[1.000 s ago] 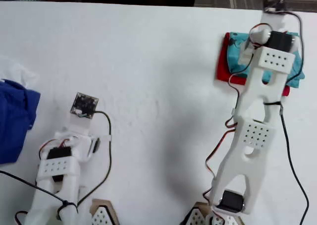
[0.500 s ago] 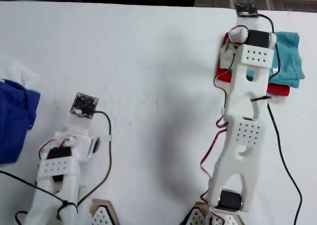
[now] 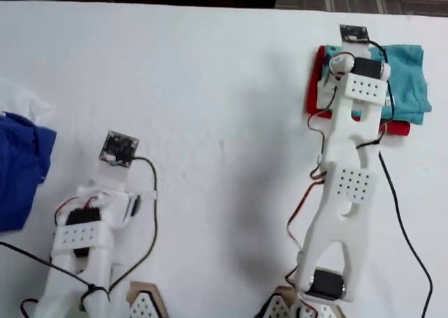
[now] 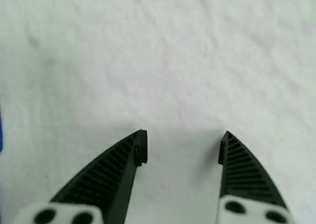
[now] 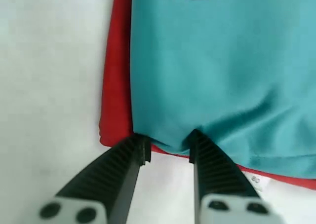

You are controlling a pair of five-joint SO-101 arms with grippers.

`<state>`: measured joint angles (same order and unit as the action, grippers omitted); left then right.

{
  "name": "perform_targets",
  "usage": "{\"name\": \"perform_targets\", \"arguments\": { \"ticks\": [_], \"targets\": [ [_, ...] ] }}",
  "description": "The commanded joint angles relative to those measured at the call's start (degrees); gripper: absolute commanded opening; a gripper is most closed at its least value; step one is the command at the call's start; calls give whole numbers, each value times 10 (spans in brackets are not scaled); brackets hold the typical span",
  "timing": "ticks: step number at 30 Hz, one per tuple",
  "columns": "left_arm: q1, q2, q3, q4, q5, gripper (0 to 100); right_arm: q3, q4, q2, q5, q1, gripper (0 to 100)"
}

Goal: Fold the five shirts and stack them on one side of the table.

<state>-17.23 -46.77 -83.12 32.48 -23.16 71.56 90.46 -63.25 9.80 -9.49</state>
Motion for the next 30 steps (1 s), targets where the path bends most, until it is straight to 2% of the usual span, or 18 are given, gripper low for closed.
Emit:
{"name": "perform_targets", "arguments": {
  "ticks": [1, 8, 14, 24, 30],
  "targets": [
    [-2, -10, 1, -9, -7, 251, 8, -18, 10, -4, -1, 139],
    [-2, -10, 1, -9, -6, 251, 8, -23, 53, -4, 11, 143],
    [-2, -10, 1, -10, -6, 251, 8, -24, 65, 45, 21, 230],
    [-2, -10, 1, -9, -5, 251, 8, 0, 164, 47, 22, 205],
    [-2, -10, 1, -9, -5, 251, 7, -1, 150, 48, 17, 205]
  ]
}}
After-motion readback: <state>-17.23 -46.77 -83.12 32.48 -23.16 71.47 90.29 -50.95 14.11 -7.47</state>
